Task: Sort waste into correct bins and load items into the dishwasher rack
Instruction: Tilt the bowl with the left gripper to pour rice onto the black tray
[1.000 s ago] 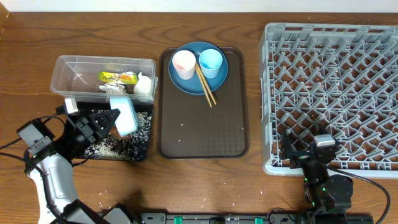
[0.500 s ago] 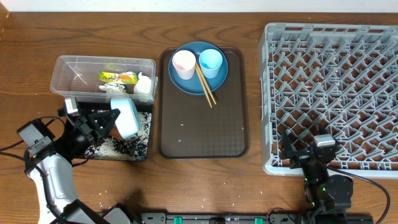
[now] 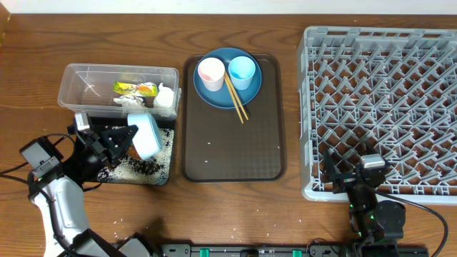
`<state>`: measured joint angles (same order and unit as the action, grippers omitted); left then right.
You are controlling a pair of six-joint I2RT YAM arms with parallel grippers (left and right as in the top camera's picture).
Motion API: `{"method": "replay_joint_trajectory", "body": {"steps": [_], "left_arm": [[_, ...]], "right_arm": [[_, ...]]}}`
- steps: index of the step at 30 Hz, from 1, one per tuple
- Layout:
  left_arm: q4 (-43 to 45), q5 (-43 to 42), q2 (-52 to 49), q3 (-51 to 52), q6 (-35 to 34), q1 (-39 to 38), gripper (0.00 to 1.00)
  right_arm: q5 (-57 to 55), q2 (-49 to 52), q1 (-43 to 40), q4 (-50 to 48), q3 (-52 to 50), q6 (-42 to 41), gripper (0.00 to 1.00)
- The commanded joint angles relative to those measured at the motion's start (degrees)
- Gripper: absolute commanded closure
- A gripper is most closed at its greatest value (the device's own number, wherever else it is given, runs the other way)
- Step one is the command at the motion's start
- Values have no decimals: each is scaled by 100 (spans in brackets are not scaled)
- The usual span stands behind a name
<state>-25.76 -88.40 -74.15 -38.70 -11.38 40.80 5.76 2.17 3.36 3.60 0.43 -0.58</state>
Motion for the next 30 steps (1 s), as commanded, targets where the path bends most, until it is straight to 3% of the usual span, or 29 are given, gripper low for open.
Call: {"method": "replay_joint_trajectory", "body": {"steps": [1,7,10,30], "left_arm": [[-227,-164,42,35,-269,35,94],[-522,-164,44,35,-367,35,94],[-4,50,42,35,-203,35,94],[184,-107,42,33,-293,35,94]], "right_arm": [[7,-37,33,15,-11,63,1],[7,-37,33,15,-11,63,1],[7,-37,33,15,-11,66,1],[7,-37,33,15,-11,63,1]]}}
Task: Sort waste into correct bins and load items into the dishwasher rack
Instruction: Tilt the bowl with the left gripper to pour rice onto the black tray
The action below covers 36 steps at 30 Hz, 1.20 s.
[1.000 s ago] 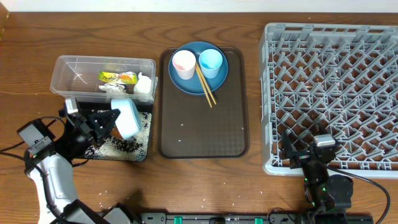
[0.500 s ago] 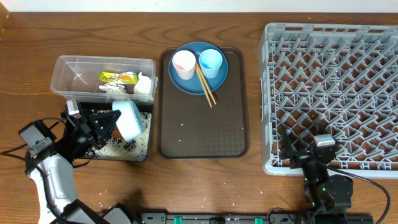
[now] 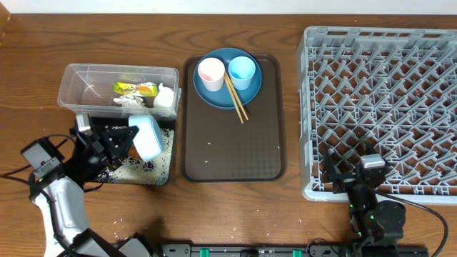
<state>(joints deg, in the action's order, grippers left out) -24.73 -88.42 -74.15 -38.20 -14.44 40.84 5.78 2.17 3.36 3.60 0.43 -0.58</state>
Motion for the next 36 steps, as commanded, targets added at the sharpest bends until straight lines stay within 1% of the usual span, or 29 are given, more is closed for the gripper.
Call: {"method": "replay_joint_trajectory", "body": {"steps": [1,2,3,5,7,10,12,14,16,17,19,20,22,24,27,29,30,32,34,36], "left_arm": [[11,-173,42,-17,-48,28,94],[-140,-170,46,-17,-131,28,93],[-142,-162,46,-17,-68,28,94],[83,-59,42,-17,13,35,94],[-24,-168,44,-17,-146,26,94],[205,79,42,-17,-48,24,94],[61,-168,42,-17,-293,20,94],[232,-157,39,-17,-302,24,94],[35,-173,44,-17,-487,22,94],[-68,-166,48,-17,-411,22,94],[131,120,42,-17,-122,24,94],[83,208,42,-15,-133,24,94],[-203,-170,44,-17,-127,17,94],[46,28,42,-17,-111,33,94],[-184,-166,52,-17,-208,11,94],[-22,20,46,-17,17,9,94],[-35,79,44,-15,2,13,94],[-197,-166,44,-17,-105,7,94],[103,-42,37,-17,-83,24,94],[28,-160,33,-17,-160,22,94]], "right_arm": [[4,-37,33,15,-11,63,1],[4,-37,33,15,-11,63,1],[4,-37,33,15,-11,63,1],[4,-37,33,15,-11,63,1],[4,-37,33,15,-11,63,1],[4,-37,33,15,-11,63,1],[4,-37,33,15,-11,63,1],[4,-37,33,15,-11,63,1],[4,-37,33,15,-11,63,1],[4,-37,33,15,-11,63,1],[4,-37,33,15,-11,63,1],[4,-37,33,15,-11,63,1],[4,-37,33,15,-11,66,1],[4,-37,33,15,-11,63,1],[4,-37,33,15,-11,66,1],[4,-37,33,15,-11,63,1],[4,-37,33,15,-11,63,1],[4,-37,33,15,-11,63,1],[4,-37,33,15,-11,66,1],[4,-37,33,15,-11,66,1]]}}
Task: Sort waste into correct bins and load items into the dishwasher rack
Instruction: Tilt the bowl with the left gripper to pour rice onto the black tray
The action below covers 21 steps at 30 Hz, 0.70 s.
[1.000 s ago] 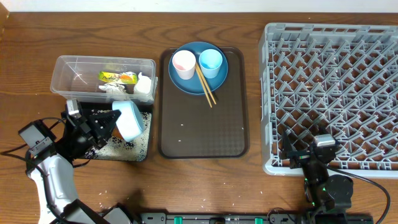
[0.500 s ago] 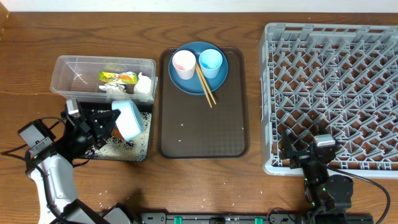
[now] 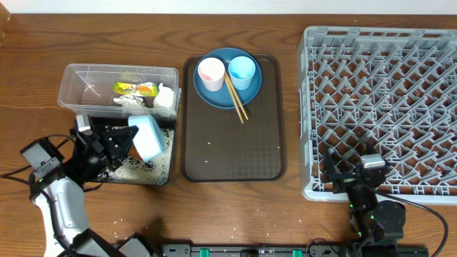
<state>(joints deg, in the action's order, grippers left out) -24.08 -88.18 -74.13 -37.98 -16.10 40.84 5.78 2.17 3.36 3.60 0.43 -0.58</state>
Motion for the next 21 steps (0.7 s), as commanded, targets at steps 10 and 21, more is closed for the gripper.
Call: {"method": "replay_joint_trajectory", "body": {"steps": [10,21], "left_arm": [[-260,-155,31,-39,103,-20,94],[-264,1237,31,-39,111,-466,94]], "right_arm": [[4,-37,33,15,-11,66,1],[4,-37,33,15,-11,66,1]]}}
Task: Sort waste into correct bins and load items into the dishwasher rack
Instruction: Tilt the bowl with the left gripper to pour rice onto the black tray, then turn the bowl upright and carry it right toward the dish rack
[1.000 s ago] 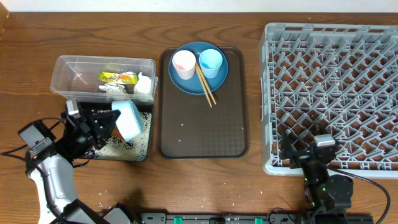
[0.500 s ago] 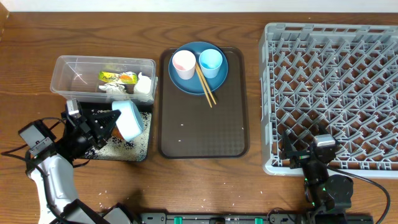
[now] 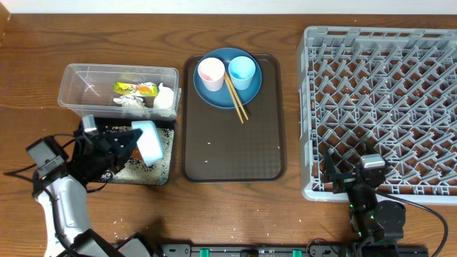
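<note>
My left gripper [image 3: 128, 141] is shut on the rim of a light blue bowl [image 3: 149, 140]. It holds the bowl on its side over the black bin [image 3: 168, 170], where rice and dark scraps [image 3: 134, 168] lie. On the brown tray [image 3: 235, 150] a blue plate [image 3: 223, 93] carries a white cup [image 3: 211, 73], a blue cup [image 3: 241, 71] and chopsticks [image 3: 238, 101]. The grey dishwasher rack [image 3: 385, 100] fills the right side. My right gripper [image 3: 337, 177] rests at the rack's front edge, its jaws too dark to read.
Behind the black bin stands a clear plastic bin [image 3: 86, 89] holding wrappers [image 3: 136, 89] and crumpled white paper [image 3: 166, 98]. A few rice grains are scattered on the wooden table [image 3: 121, 225] near the front left.
My left arm has shifted slightly right, and the bowl now sits a little lower and further right over the black bin. The right arm has not moved.
At each earlier moment my left gripper held the bowl tipped over the black bin, with scraps lying below it. The bowl only shifted by small amounts between moments. Tray, plate, cups, chopsticks and right arm stayed as they were.
</note>
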`<state>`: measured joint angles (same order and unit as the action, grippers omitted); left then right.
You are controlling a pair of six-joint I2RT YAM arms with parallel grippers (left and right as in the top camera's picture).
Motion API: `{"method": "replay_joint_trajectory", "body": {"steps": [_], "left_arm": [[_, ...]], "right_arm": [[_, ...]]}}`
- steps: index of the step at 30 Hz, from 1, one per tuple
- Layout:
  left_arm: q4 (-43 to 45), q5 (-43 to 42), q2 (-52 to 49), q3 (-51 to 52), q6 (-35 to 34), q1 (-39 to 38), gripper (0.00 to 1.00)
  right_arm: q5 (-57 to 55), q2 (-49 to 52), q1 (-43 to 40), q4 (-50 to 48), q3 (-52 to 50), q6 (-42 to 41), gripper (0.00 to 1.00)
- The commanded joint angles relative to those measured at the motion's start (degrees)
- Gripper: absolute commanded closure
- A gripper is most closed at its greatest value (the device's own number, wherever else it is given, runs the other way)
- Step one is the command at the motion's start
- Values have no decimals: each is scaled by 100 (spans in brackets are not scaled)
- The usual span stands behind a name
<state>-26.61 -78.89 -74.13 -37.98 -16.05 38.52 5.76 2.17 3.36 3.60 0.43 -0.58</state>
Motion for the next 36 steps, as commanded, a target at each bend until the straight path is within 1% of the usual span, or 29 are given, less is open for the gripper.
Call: {"method": "replay_joint_trajectory", "body": {"steps": [1,4,7,12,13,17,22,26,36], "left_arm": [[-4,313,31,-39,96,-343,94],[238,369,31,-39,44,-732,94],[584,918,48,-39,-424,-1202,94],[752,1694,245,-101,-686,-1849,94],[745,1932,341,-118,-721,-1996,95],[699,2914,844,-127,-872,-2535,94],[400,4658,1462,-127,-866,-3279,94],[144,6089,1659,-125,-863,-3915,94],[188,7416,1652,-125,-763,-5381,94]], "right_arm": [[7,-37,33,15,-11,63,1],[7,-37,33,15,-11,66,1],[7,-37,33,15,-11,63,1],[7,-37,33,15,-11,63,1],[7,-37,33,15,-11,63,1],[7,-37,33,15,-11,63,1],[7,-37,33,15,-11,63,1],[7,-37,33,15,-11,63,1],[7,-37,33,15,-11,63,1]]}}
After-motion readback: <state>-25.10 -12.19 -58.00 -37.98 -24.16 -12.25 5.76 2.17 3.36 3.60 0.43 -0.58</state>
